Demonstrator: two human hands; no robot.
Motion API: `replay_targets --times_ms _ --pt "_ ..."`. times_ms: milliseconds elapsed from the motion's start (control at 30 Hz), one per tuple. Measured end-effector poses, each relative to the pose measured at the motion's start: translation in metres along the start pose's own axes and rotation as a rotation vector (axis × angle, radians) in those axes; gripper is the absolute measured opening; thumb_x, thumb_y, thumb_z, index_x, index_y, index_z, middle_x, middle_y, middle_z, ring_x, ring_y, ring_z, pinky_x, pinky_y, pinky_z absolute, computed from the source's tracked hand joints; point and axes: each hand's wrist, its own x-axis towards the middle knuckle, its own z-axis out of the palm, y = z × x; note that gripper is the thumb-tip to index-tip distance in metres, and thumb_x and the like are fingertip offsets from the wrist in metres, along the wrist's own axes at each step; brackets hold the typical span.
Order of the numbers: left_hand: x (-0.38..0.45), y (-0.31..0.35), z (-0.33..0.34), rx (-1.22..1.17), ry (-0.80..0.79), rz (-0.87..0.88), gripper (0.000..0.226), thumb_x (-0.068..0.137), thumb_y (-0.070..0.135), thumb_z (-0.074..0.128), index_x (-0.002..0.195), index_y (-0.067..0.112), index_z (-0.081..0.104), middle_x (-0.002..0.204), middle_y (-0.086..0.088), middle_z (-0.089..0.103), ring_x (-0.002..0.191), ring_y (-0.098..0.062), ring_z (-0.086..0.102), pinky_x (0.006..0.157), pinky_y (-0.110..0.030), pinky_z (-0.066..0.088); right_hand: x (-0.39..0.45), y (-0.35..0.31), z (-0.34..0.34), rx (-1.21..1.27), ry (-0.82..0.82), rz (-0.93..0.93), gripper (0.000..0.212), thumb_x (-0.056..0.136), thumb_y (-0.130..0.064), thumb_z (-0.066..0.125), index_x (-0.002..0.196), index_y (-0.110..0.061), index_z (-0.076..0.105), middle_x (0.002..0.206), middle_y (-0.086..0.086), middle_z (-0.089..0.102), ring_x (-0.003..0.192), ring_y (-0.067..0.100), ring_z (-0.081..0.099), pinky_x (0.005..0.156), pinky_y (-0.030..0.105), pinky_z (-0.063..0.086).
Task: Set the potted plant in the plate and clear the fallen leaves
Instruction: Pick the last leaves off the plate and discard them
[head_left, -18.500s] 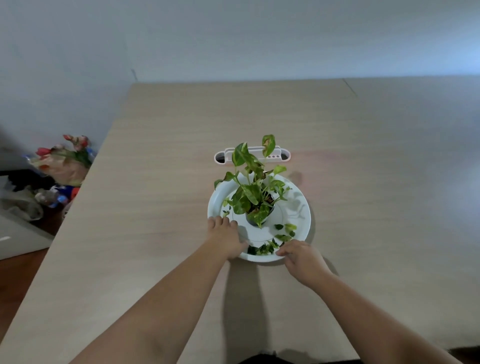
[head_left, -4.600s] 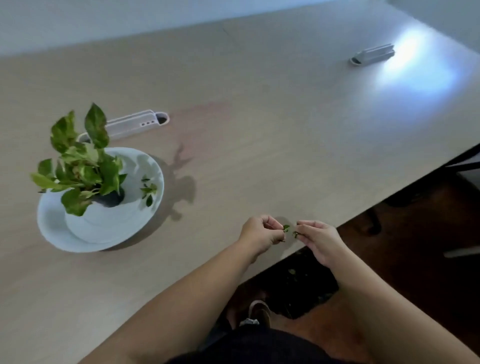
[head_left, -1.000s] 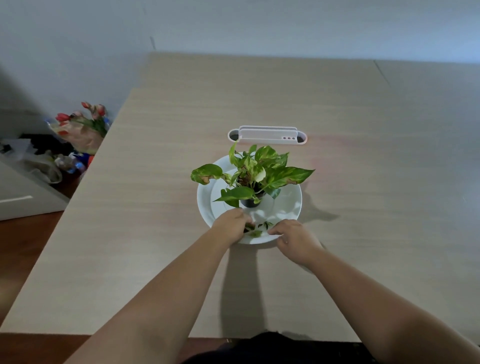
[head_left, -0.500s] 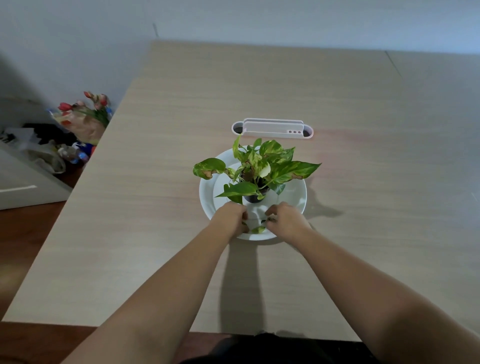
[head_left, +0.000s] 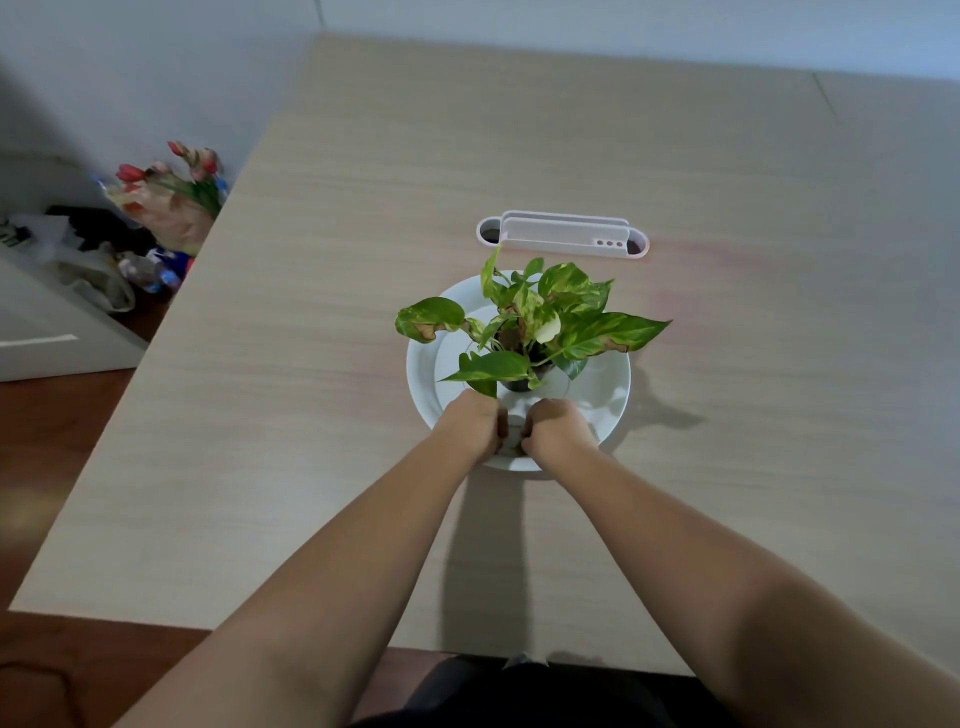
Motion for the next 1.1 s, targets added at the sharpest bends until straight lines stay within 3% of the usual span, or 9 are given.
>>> replay_targets --times_ms 100,200,367,467,567,667,767,1000,1100 --pt "0.000 -0.001 -0.002 0.010 0.001 0.008 0.020 0.080 0.010 0.059 0.089 0.014 0.076 0.101 -0.007 0.071 0.099 -0.026 0.063 0.077 -0.029 0.050 -0.004 -0.001 -0.002 0.042 0.007 -0.020 0.024 0.090 -0.011 0.051 0.102 -0.011 0.071 0.103 0.007 0.065 0.104 0.028 0.062 0.071 0.028 0.044" --pt "0.000 -0.004 -0.004 -0.003 0.036 0.018 0.017 0.080 0.010 0.060 0.085 0.017 0.075 0.100 -0.006 0.070 0.100 -0.024 0.062 0.071 -0.026 0.044 -0.006 0.003 0.000 0.245 0.046 -0.023 0.017 0.084 -0.010 0.054 0.090 -0.014 0.069 0.106 0.006 0.066 0.099 0.027 0.060 0.066 0.024 0.038" --pt "-0.004 -0.010 -0.010 -0.091 0.098 0.033 0.012 0.076 0.007 0.066 0.084 0.012 0.073 0.091 -0.005 0.069 0.090 -0.019 0.059 0.075 -0.028 0.047 -0.006 0.014 -0.003 0.425 0.055 -0.026 0.013 0.076 -0.011 0.064 0.088 -0.012 0.070 0.082 -0.002 0.064 0.081 0.017 0.059 0.054 0.020 0.038" --pt "-0.006 -0.009 -0.014 -0.253 0.133 0.025 0.010 0.071 0.003 0.067 0.075 0.011 0.072 0.077 -0.002 0.066 0.077 -0.014 0.056 0.075 -0.029 0.049 -0.005 0.031 -0.006 0.714 0.141 0.006 0.010 0.070 -0.006 0.073 0.075 -0.013 0.069 0.071 -0.005 0.063 0.076 0.015 0.059 0.064 0.020 0.044" --pt "-0.013 0.002 -0.013 -0.497 0.139 -0.047 0.016 0.066 0.006 0.069 0.060 0.020 0.063 0.068 0.003 0.064 0.069 -0.011 0.057 0.075 -0.026 0.049 -0.011 0.055 -0.007 1.024 0.202 0.146 0.016 0.068 -0.004 0.075 0.065 -0.015 0.063 0.070 0.002 0.063 0.068 0.016 0.058 0.073 0.032 0.052" --pt "-0.027 0.018 -0.003 -0.706 0.142 -0.082 0.014 0.067 0.006 0.074 0.067 0.019 0.068 0.065 0.003 0.063 0.061 -0.009 0.056 0.069 -0.023 0.048 -0.027 0.074 -0.002 1.288 0.255 0.230 0.015 0.071 0.001 0.073 0.067 -0.010 0.062 0.064 0.006 0.061 0.054 0.015 0.059 0.060 0.028 0.054" --pt "-0.041 0.047 0.017 -0.811 0.057 -0.036 0.016 0.070 0.004 0.077 0.071 0.019 0.070 0.064 0.002 0.063 0.059 -0.011 0.056 0.068 -0.026 0.050 -0.051 0.089 0.009 1.529 0.297 0.287 0.017 0.077 0.007 0.068 0.072 -0.006 0.060 0.064 0.010 0.058 0.044 0.008 0.056 0.044 0.014 0.045" --pt "-0.057 0.124 0.066 -0.851 -0.169 0.083 0.023 0.072 0.004 0.079 0.065 0.021 0.066 0.059 0.002 0.057 0.050 -0.006 0.051 0.056 -0.020 0.045 -0.111 0.139 0.045 1.827 0.370 0.361 0.025 0.081 0.015 0.058 0.068 -0.006 0.054 0.067 0.010 0.053 0.058 0.018 0.052 0.053 0.017 0.050" --pt "-0.061 0.160 0.086 -0.805 -0.219 0.113 0.022 0.068 0.008 0.081 0.061 0.022 0.066 0.059 -0.002 0.059 0.054 -0.012 0.054 0.061 -0.026 0.047 -0.140 0.173 0.056 1.862 0.449 0.429 0.025 0.081 0.016 0.058 0.068 -0.005 0.054 0.067 0.010 0.052 0.059 0.019 0.051 0.049 0.015 0.050"
